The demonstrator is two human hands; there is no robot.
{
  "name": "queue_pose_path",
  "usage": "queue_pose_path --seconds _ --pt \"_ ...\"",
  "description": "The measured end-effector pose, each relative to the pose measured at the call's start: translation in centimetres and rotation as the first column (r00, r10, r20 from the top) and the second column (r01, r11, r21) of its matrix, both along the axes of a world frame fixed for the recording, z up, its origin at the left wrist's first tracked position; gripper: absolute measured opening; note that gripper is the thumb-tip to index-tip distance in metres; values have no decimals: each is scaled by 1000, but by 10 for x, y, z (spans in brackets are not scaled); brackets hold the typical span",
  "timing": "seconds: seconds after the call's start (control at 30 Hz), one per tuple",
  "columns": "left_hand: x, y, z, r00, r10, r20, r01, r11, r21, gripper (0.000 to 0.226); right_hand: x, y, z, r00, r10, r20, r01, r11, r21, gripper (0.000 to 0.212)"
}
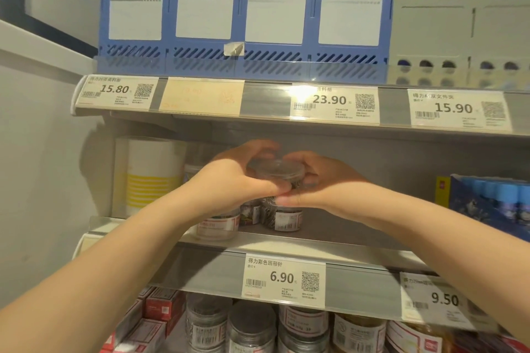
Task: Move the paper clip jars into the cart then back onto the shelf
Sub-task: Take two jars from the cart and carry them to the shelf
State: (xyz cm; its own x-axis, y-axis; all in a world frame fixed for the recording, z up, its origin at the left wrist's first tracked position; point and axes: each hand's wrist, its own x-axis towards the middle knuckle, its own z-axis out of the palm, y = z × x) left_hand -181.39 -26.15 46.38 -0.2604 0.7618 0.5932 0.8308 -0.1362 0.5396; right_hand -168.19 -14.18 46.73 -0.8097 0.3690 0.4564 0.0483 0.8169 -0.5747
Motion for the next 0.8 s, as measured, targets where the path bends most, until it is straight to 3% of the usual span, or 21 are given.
queue_pose_path --seconds 0.07,0.2,0.33,0.63,0.8 --pt "-1 1 -1 999 41 27 -43 995 86 49 -2 2 0 998 -53 -25 53 999 -7 34" --pt "-4 0 -3 992 68 105 -98 942 320 25 -4 9 -4 976 -215 -21 214 976 -26 64" --pt "-6 2 -8 987 91 136 -142 886 440 10 -11 9 -9 956 -289 44 288 957 24 72" --pt "-8 -1 -11 987 113 117 -156 863 480 16 -15 6 -17 941 -330 81 314 936 160 80" --pt "-8 -2 -10 988 106 109 -146 871 469 19 -16 8 -20 941 -326 91 311 939 147 79"
